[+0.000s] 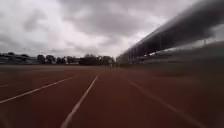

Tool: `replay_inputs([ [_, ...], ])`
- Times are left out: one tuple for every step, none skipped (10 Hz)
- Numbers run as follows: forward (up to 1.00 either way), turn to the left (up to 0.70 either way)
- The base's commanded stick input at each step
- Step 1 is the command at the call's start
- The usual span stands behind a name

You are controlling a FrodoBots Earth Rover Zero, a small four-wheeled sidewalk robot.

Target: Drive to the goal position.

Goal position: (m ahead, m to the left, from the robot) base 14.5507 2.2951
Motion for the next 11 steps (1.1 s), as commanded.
replay_inputs([
  [1.0, -0.01],
  [1.0, -0.01],
  [1.0, -0.01],
  [1.0, -0.01],
  [1.0, -0.01],
  [1.0, -0.01],
  [1.0, -0.01],
  [1.0, -0.01],
  [1.0, -0.01],
  [1.0, -0.01],
  [1.0, -0.01],
])
